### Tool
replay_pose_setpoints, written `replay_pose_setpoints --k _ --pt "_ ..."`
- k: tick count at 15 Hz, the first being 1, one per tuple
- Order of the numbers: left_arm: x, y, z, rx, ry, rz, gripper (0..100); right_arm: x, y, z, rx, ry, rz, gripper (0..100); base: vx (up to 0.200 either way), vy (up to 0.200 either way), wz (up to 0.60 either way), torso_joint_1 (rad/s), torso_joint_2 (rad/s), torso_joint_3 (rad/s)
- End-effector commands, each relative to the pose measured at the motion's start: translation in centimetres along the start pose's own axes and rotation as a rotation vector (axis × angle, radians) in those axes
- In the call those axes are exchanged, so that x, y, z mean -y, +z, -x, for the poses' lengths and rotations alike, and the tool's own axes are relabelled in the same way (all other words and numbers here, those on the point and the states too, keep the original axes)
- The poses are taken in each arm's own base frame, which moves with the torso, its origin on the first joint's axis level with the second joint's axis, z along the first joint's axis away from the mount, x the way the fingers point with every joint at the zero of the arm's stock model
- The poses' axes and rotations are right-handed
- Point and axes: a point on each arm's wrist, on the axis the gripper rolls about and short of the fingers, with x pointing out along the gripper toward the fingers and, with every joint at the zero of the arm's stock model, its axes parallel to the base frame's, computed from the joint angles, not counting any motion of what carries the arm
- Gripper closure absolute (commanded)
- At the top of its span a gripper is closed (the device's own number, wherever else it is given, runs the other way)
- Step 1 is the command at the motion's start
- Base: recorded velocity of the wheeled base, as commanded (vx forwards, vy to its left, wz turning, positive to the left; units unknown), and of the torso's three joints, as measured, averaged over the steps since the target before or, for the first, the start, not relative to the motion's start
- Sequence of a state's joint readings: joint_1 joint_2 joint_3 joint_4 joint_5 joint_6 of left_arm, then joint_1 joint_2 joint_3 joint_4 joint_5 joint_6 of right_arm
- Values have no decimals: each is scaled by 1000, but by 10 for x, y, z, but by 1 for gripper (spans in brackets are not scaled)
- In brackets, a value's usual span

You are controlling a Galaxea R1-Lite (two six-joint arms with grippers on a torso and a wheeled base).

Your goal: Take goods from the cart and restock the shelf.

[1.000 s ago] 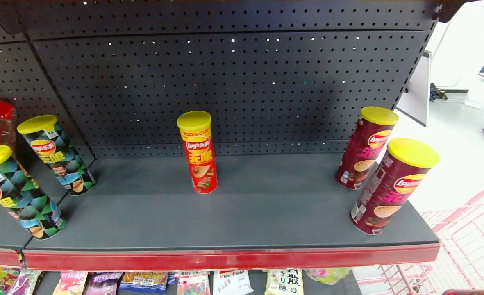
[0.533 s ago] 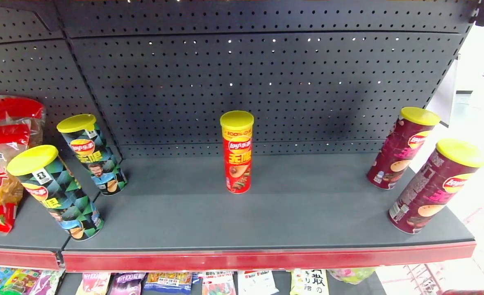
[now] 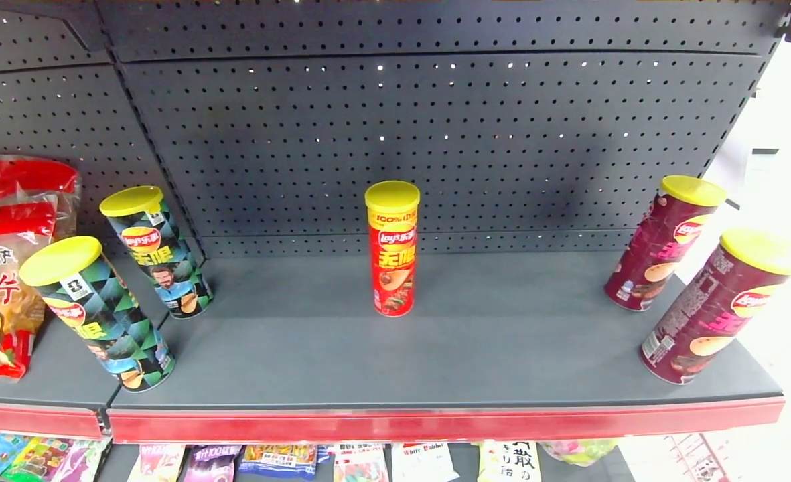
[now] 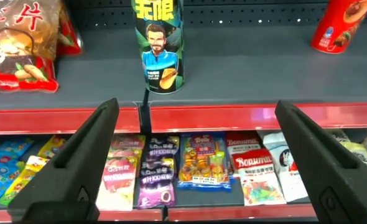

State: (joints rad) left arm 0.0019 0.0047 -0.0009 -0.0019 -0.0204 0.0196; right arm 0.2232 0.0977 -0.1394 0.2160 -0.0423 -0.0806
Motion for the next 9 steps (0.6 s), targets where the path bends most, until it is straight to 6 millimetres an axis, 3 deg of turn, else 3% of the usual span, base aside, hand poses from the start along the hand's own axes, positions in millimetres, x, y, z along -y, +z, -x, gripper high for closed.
replay_pose_setpoints --k 1,5,6,7,8,9 --pt "1 1 0 0 -44 -19 0 0 -3 -3 -2 3 -2 100 0 0 0 0 0 0" --pt "2 8 1 30 -79 -17 0 0 -3 -3 -2 -1 1 100 0 0 0 0 0 0" --pt "1 65 2 72 -127 43 0 0 -3 -3 -1 0 9 100 0 0 0 0 0 0" --pt "-1 126 -27 6 -126 122 0 0 -3 -3 0 2 19 100 0 0 0 0 0 0" --pt "-1 151 -41 3 -128 135 0 0 -3 -3 -2 0 20 100 0 0 0 0 0 0" --pt "1 162 -62 -34 -203 111 0 0 -3 -3 -2 3 18 100 0 0 0 0 0 0"
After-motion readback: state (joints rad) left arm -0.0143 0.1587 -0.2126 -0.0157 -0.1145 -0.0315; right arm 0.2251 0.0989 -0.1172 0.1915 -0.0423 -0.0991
